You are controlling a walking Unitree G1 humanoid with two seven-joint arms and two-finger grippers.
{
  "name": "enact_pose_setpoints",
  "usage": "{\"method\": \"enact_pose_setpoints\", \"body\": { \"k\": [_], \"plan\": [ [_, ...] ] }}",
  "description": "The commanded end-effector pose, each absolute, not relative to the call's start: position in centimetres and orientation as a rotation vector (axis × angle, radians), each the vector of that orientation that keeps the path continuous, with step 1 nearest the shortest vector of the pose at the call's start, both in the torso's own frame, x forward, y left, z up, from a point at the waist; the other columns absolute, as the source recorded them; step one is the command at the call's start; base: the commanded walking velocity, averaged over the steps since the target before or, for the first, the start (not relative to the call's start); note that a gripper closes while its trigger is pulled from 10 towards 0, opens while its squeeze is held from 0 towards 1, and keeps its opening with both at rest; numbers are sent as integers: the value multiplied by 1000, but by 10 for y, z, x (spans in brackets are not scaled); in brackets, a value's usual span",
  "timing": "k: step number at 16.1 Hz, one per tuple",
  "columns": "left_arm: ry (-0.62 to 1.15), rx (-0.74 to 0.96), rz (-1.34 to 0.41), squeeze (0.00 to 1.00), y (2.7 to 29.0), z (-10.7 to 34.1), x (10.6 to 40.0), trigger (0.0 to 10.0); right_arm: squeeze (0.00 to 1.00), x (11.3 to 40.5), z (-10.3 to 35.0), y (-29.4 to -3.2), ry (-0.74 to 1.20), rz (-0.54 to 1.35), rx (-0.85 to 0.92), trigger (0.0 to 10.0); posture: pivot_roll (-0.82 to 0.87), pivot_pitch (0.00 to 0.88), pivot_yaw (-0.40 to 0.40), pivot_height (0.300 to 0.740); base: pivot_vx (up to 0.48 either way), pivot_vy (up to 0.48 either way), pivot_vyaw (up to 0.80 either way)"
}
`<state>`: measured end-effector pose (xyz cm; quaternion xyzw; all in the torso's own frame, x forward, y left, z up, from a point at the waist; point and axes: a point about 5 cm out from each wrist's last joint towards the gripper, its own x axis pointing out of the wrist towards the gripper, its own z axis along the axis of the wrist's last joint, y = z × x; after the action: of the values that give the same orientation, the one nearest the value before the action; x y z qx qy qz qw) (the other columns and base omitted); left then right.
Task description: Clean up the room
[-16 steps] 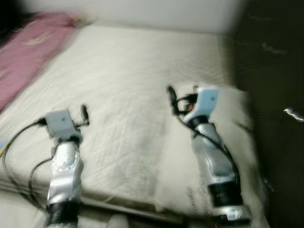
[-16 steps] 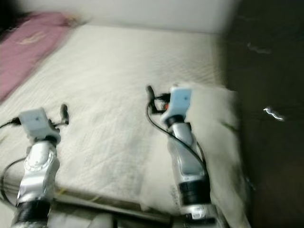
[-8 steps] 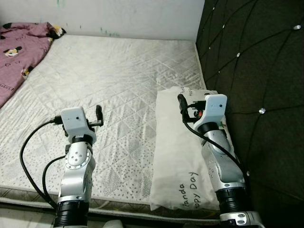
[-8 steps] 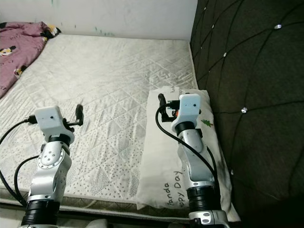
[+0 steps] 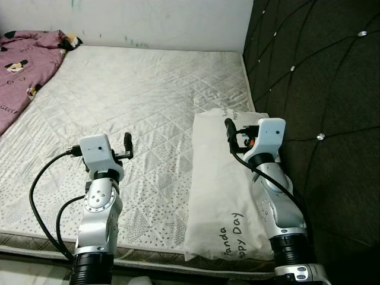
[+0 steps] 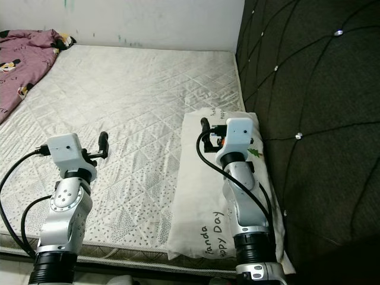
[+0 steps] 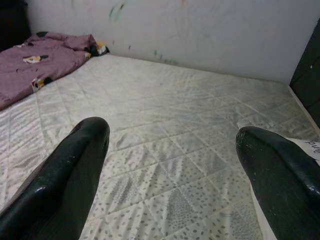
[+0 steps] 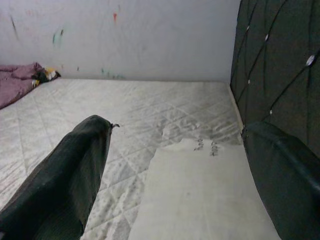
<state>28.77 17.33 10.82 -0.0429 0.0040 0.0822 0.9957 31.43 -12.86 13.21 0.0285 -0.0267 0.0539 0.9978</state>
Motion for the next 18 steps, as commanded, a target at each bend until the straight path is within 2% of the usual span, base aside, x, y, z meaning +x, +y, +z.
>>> {"method": "enact_pose_setpoints", "body": {
  "k": [1, 3, 14, 18],
  "plan": [
    [5, -91, 157, 0, 174, 111, 286, 10000, 0, 313, 132, -130, -45, 96, 67, 10000, -54, 0, 28, 740, 0, 0, 0],
    [7, -88, 150, 0, 172, 111, 286, 10000, 0, 313, 133, -131, -50, 97, 70, 10000, -55, 0, 28, 740, 0, 0, -694],
    [20, -97, 106, 0, 167, 111, 285, 10000, 0, 312, 129, -134, -21, 59, 56, 10000, -58, 0, 28, 740, 0, 0, 0],
    [19, -98, 100, 0, 167, 111, 285, 10000, 0, 312, 129, -134, -23, 58, 54, 10000, -58, 0, 30, 740, 0, 0, -405]
  ]
}}
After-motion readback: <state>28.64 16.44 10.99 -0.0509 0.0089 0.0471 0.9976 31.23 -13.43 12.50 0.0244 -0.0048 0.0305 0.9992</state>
